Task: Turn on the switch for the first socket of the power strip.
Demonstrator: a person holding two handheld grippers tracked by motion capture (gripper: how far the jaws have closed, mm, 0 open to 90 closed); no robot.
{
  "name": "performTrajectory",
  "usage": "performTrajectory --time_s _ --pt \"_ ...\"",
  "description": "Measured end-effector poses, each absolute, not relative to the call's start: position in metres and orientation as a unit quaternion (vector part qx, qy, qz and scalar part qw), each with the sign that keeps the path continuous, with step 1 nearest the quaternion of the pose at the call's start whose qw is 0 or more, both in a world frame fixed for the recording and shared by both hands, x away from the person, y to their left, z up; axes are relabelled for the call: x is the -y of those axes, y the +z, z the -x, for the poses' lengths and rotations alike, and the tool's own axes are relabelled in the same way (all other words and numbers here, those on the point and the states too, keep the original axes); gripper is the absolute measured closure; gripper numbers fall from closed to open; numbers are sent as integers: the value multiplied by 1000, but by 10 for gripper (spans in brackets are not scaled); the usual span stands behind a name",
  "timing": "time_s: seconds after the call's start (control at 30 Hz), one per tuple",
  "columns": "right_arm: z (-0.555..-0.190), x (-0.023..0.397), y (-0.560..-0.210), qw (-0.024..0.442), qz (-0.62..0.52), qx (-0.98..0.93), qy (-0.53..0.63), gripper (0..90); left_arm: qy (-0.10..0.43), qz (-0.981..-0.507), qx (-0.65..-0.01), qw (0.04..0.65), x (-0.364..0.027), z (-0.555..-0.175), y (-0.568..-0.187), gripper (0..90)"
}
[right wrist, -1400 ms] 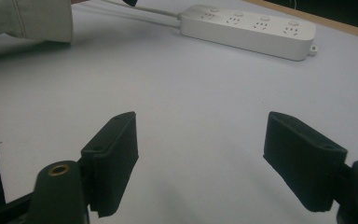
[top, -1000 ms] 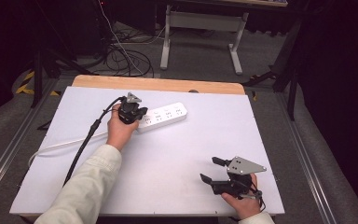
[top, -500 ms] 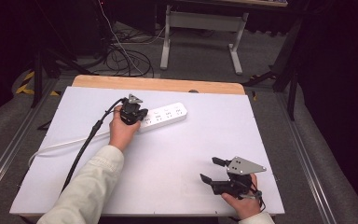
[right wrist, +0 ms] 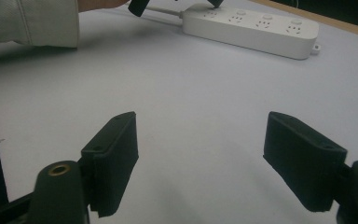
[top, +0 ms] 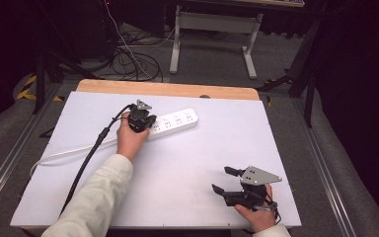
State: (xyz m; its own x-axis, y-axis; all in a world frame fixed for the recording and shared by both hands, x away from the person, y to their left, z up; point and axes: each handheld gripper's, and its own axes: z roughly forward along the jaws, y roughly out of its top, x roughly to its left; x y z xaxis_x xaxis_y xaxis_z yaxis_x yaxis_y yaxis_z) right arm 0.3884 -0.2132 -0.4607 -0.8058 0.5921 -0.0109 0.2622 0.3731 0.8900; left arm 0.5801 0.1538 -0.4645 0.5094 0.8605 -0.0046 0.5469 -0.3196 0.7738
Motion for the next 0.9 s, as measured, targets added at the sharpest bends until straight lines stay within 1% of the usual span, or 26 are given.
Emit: performTrajectory --time_s 0.9 --pt "-388 212 -461 166 -262 -813 492 266 229 -787 -447 357 -148 -577 -466 900"
